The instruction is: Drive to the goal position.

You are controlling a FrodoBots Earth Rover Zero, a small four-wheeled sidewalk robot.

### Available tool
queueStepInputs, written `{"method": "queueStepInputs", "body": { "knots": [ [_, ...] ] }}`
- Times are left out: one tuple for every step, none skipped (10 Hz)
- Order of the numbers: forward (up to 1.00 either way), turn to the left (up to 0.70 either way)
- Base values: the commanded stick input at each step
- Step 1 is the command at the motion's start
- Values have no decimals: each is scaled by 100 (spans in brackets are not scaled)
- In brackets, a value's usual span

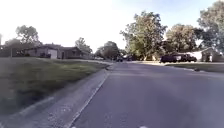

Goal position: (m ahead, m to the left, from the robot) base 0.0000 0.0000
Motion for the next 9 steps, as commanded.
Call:
{"method": "queueStepInputs", "body": {
  "knots": [
    [6,0],
    [7,0],
    [7,0],
    [7,0],
    [6,0],
    [6,0],
    [6,0],
    [6,0],
    [6,0]
  ]
}}
